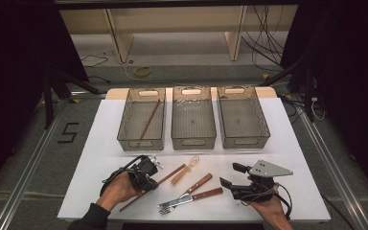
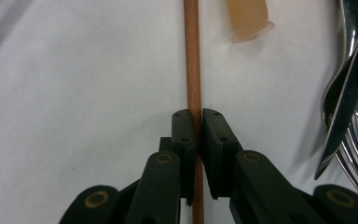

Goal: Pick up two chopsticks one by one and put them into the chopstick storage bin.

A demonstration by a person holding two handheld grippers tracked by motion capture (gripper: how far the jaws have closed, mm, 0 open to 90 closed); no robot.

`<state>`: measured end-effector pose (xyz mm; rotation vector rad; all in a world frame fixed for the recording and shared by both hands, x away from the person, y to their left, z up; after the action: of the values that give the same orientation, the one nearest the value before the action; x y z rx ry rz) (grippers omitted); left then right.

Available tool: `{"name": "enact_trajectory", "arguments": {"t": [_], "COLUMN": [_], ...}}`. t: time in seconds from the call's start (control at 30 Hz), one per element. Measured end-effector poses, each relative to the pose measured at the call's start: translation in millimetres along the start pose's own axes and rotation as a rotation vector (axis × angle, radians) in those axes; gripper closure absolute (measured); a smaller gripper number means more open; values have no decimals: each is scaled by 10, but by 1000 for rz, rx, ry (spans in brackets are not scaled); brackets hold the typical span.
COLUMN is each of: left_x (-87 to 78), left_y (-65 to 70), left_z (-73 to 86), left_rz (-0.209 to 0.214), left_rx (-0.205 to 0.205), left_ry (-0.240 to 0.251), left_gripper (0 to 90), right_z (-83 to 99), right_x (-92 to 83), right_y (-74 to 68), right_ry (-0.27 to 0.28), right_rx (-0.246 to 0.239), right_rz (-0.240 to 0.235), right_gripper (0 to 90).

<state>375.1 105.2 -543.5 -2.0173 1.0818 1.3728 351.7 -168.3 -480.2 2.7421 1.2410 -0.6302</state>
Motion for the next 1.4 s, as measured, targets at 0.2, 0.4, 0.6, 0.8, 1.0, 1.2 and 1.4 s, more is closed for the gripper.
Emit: {"name": "enact_trajectory", "arguments": {"t": [0.2, 0.4, 0.6, 0.8, 1.0, 1.2, 1.4], "left_x": [-45, -131, -255, -403, -511, -587, -687], "left_y": [-42, -112, -162, -229, -283, -349, -471], "left_z": [-7, -17, -61, -126, -212, -241, -274], "left_rz": [-16, -29, -40, -47, -35, -36, -64], "left_rx": [10, -2, -20, -40, -52, -58, -81], "left_ry": [22, 50, 99, 158, 205, 235, 267], "left_gripper": [836, 836, 836, 836, 836, 836, 836], "right_z": [1, 2, 8, 7, 6, 5, 9], "right_x": [-1, -8, -13, -20, -25, -24, -21], "right_y": [-2, 4, 9, 9, 9, 13, 13], "right_ry": [-1, 0, 0, 1, 1, 4, 1], "right_rx": [-1, 3, 5, 7, 10, 12, 9], "right_rz": [2, 6, 8, 8, 9, 10, 10], "right_gripper": [291, 291, 291, 291, 291, 291, 291]}}
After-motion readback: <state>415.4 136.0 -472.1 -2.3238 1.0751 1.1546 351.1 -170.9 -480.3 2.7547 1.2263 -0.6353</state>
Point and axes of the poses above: each handheld gripper's, and its own axes: x roughly forward along the jaws, z roughly out of its underside, y roughly to its right, the point moved 8 cm from there along x, roughly forward along the jaws, and after that the axes turned 3 degrees about y, right-handed, at the moved point
